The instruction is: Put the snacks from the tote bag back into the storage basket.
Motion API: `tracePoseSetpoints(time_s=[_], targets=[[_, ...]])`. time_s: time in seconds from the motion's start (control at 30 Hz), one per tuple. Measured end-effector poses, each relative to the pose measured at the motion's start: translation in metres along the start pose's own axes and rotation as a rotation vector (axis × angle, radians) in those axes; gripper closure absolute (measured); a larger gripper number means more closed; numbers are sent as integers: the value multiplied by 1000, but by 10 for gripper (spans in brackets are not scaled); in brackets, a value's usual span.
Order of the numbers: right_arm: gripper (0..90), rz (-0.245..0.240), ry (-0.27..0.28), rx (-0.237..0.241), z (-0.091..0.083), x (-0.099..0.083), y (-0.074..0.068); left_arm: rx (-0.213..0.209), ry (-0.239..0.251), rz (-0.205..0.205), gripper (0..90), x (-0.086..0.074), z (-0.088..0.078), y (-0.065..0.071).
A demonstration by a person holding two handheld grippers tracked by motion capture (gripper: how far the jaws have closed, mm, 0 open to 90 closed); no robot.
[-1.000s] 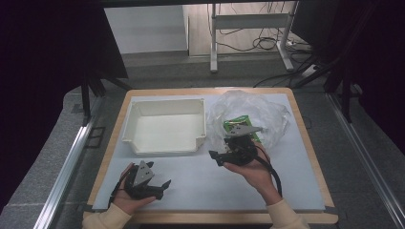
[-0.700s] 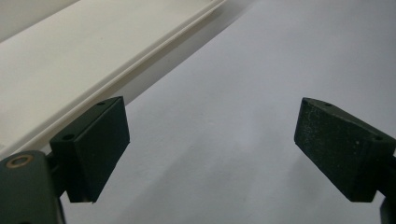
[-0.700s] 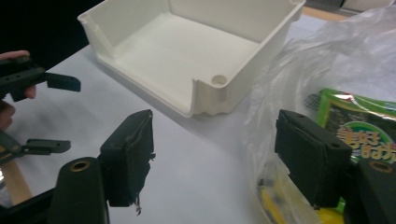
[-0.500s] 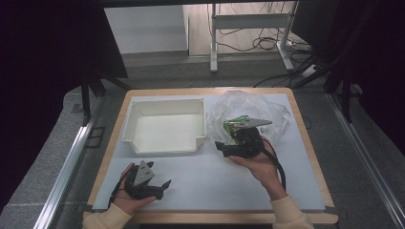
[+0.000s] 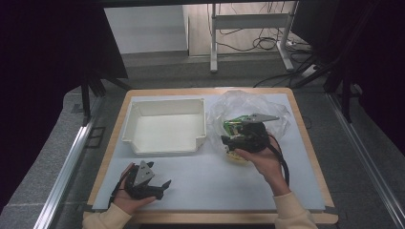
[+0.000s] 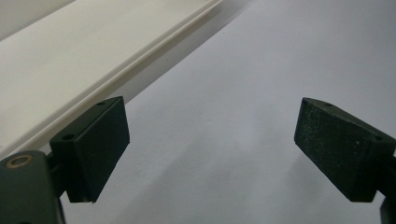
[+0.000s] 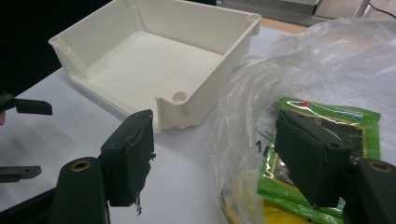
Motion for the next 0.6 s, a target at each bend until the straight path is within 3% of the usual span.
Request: tracePoseSetpoints(time_s=[0.2, 0.3, 0.6], targets=[[287, 9, 12, -20, -6, 3, 8, 2, 3, -5, 102, 0, 1, 1], [281, 11, -11, -33, -6, 2, 13, 5, -10, 12, 102, 0, 3, 1], [280, 45, -48, -80, 2, 2, 27, -56, -8, 47, 102, 0, 6, 4]])
Point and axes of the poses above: each handheld gripper's, and its own axes: z roughly forward along the jaws, x roughly out of its top, y roughly to its right, the point moved 6 cm from there along z, roughly forward along the jaws, and after that the axes turned 4 degrees about -z, right-handed, at the moved point
